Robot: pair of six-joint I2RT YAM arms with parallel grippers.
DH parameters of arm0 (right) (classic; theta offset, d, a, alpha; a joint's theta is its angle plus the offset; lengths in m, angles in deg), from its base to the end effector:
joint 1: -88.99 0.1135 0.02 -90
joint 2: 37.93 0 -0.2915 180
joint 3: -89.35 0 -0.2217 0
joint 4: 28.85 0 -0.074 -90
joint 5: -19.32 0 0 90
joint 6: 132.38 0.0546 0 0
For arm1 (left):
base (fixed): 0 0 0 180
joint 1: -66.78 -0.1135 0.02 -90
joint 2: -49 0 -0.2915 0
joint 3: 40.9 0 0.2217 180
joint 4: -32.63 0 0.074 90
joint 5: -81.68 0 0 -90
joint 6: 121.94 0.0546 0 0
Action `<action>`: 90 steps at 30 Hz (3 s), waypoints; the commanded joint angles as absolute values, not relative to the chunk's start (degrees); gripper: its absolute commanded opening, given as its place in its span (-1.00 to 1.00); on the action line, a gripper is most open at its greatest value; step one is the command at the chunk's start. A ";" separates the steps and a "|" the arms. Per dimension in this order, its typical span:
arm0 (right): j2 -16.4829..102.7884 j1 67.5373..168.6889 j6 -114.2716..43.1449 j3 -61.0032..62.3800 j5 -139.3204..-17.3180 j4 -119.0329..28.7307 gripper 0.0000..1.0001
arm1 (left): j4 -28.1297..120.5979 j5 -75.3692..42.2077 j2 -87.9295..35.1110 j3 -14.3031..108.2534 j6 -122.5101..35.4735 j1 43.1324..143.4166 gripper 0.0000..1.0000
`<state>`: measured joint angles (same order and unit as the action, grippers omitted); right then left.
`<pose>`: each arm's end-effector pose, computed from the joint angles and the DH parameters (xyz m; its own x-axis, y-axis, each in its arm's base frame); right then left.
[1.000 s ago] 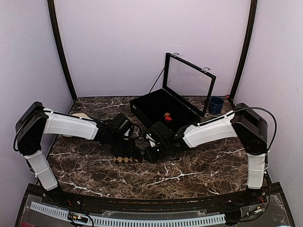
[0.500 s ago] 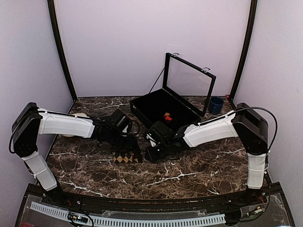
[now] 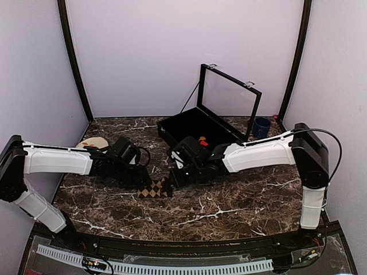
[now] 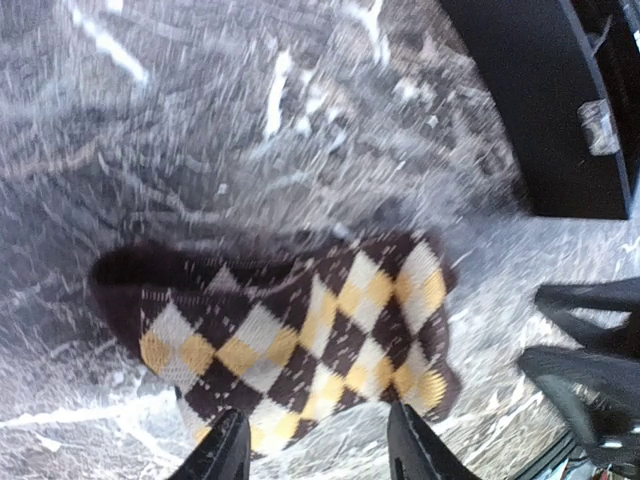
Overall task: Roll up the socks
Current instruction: Fold the sock at the center of the board, then smooth out the sock at the center of the board.
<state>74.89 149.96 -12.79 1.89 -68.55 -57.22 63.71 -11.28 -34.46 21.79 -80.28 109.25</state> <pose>0.2085 0.3714 0.2088 -0.7423 -0.3207 -0.5883 -0.5696 0.7645 0.3020 0.1998 -0.1867 0.2234 -0.9069 -0.1813 -0.3803 0.0305 0.8720 -0.4885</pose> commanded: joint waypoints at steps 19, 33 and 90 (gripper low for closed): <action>78.20 152.00 -15.56 8.98 -69.64 -60.60 -0.35 | 65.09 -10.57 -41.15 18.08 -79.75 107.79 -0.02; 76.50 152.96 -14.03 4.71 -68.02 -58.38 -0.18 | 66.07 -11.47 -41.00 15.57 -79.07 107.21 -0.02; 85.63 160.65 -29.65 16.11 -41.63 -70.31 -1.00 | 67.56 -13.69 -39.66 15.19 -77.17 106.24 -0.02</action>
<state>85.90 160.73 -29.67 16.54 -43.17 -71.12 59.36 -14.45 -39.27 17.31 -77.35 106.72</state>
